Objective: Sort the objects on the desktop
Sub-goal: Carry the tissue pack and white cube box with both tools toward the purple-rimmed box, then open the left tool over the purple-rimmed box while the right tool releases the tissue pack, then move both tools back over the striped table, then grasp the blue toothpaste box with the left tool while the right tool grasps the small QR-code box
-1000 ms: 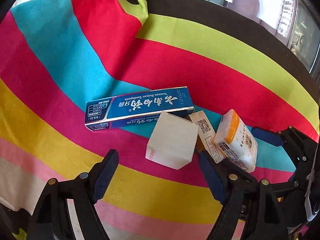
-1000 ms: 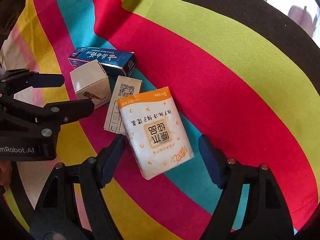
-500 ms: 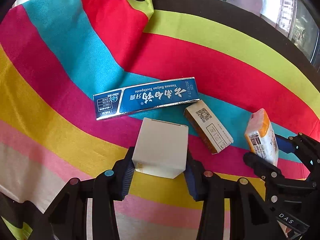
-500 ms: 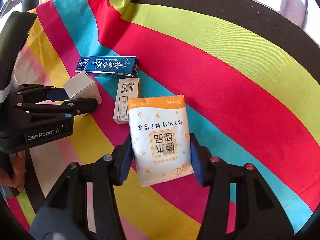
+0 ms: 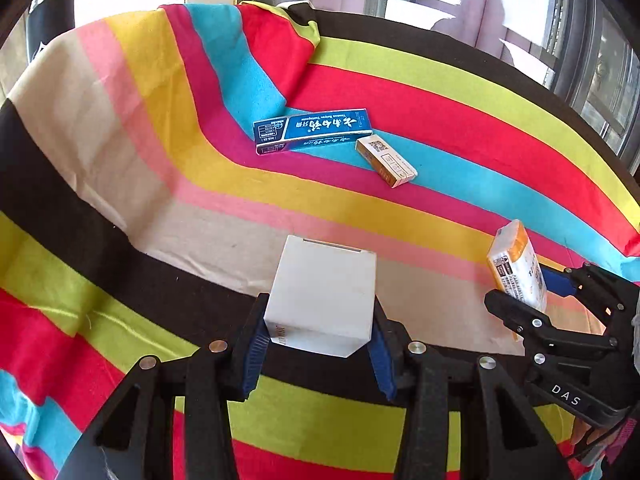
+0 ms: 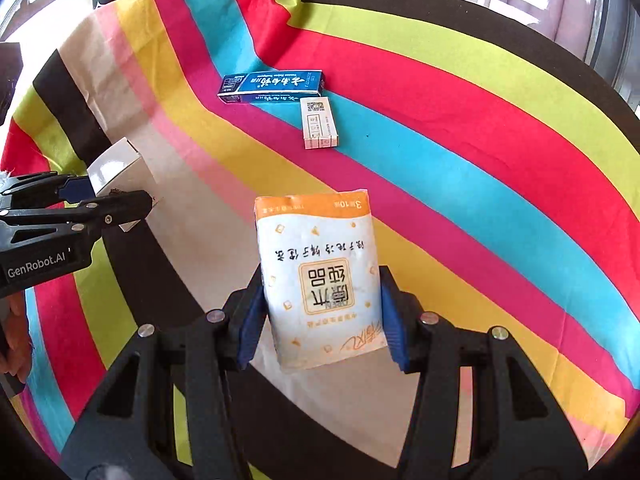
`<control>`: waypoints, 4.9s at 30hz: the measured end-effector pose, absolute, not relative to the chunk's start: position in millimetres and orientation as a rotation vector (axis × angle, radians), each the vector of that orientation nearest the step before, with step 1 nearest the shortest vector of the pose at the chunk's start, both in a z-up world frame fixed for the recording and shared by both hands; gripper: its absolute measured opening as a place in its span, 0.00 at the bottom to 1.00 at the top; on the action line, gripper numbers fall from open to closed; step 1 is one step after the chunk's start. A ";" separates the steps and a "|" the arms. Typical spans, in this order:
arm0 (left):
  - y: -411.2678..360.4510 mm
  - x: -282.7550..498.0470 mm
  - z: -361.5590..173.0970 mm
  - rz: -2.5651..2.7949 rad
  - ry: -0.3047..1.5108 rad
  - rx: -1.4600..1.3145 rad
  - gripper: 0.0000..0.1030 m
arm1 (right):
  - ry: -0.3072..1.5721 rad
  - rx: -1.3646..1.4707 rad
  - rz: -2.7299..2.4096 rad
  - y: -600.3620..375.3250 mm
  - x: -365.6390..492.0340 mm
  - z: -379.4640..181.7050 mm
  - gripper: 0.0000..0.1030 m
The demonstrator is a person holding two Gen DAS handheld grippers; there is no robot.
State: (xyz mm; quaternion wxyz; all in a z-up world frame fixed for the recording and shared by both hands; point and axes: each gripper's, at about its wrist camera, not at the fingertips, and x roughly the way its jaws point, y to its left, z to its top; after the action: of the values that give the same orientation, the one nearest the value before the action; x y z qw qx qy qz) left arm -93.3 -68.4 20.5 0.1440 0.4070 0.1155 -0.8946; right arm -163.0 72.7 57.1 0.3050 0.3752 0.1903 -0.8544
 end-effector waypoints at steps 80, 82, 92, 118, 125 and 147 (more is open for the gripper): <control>-292.9 346.7 -13.4 -2.181 0.797 0.933 0.80 | 0.564 0.798 -1.693 -150.8 207.0 30.0 0.70; -280.2 324.8 -6.0 -2.236 0.762 0.975 0.80 | 0.546 0.805 -1.728 -136.7 191.4 33.1 0.70; -201.2 170.6 55.3 -2.543 0.560 1.109 0.81 | 0.486 0.805 -2.020 -56.9 64.0 60.7 0.73; -161.3 -270.0 38.2 -2.644 -0.063 1.259 0.81 | 0.458 1.054 -2.279 -35.8 -284.7 38.5 0.68; -150.2 -290.3 17.5 -2.691 -0.315 1.375 0.81 | 0.462 1.069 -2.251 -30.5 -297.7 33.9 0.60; -126.4 -195.3 4.6 -2.687 -0.227 1.394 0.32 | 0.393 1.035 -2.344 18.7 -222.9 50.6 0.34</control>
State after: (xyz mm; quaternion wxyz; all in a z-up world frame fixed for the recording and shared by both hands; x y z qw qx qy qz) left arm -195.3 -126.4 4.6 0.0531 0.4585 -0.0747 -0.8840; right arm -222.9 18.7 50.6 0.2715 0.3842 0.1459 -0.8703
